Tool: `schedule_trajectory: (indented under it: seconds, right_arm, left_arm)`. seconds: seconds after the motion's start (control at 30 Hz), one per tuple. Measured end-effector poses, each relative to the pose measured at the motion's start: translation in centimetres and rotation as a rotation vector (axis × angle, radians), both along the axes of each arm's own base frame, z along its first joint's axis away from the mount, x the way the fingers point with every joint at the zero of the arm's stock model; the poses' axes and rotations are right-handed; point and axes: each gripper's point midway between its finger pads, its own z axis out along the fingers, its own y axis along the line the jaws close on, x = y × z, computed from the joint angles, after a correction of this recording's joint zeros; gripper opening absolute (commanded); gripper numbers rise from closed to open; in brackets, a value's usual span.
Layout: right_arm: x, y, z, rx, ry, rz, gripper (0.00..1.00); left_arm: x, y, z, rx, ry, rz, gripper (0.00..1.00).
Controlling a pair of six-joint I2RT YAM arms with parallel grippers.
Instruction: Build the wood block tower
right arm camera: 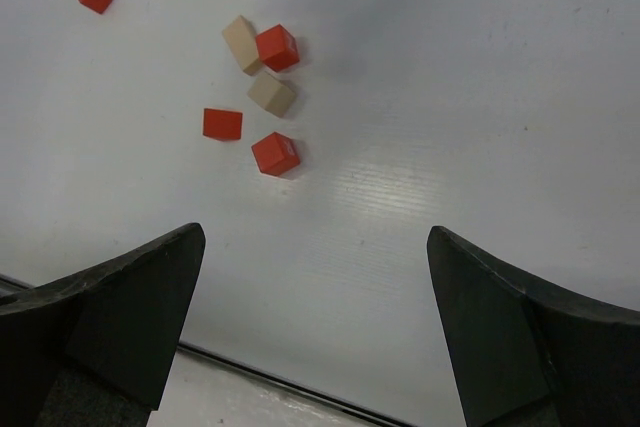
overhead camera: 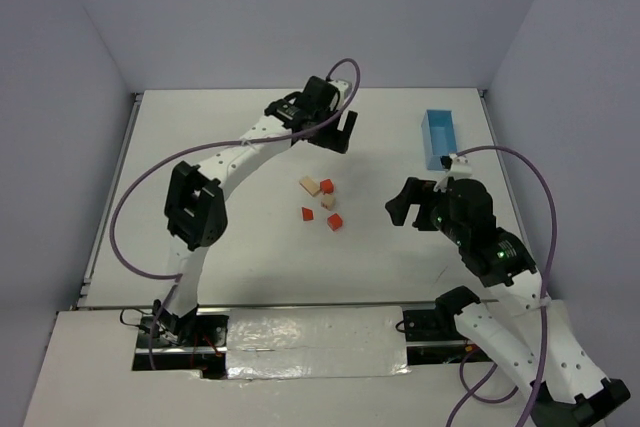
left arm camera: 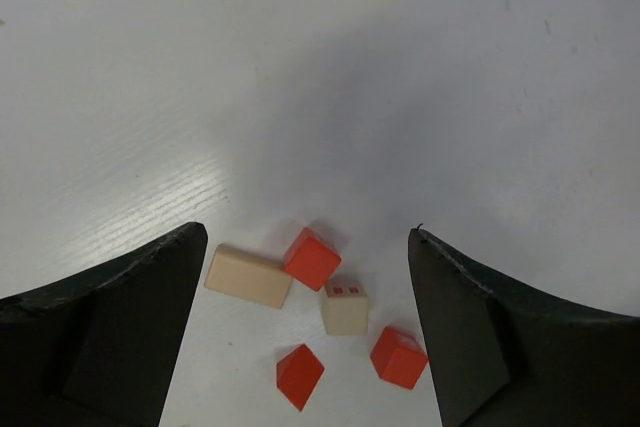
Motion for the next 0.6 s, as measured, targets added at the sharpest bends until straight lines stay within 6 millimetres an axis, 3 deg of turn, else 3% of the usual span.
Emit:
schedule_trajectory:
  seconds: [0.1, 0.27, 0.47, 0.53, 0.6]
  right_arm:
    - [-0.5, -0.4, 0.4, 0.008, -0.013, -0.014, 1.00]
    - [-0.7, -0.7, 0.0, -0.002, 0.005, -0.027, 1.00]
    - [-0.7, -0.8, 0.0, -0.004, 0.002, -0.032, 1.00]
    - [-0.7, -0.8, 0.0, -0.004, 0.002, -0.031, 1.00]
    - [-0.7, -0.8, 0.0, -0.005, 0.003, -0.031, 1.00]
  left_arm:
    - [1.4, 0.3, -2.2, 0.005, 0.061, 0.138, 0.95]
    - [-0.4, 2.2, -5.7, 0.041, 0.179, 0.425, 0.95]
    - [-3.8, 0.3, -7.9, 0.035, 0.222, 0.582, 0.86]
    - [-4.3, -0.3, -7.9, 0.025, 0.221, 0.606, 0.85]
    - [-4.4, -0.5, -7.8, 0.014, 0.217, 0.635, 0.77]
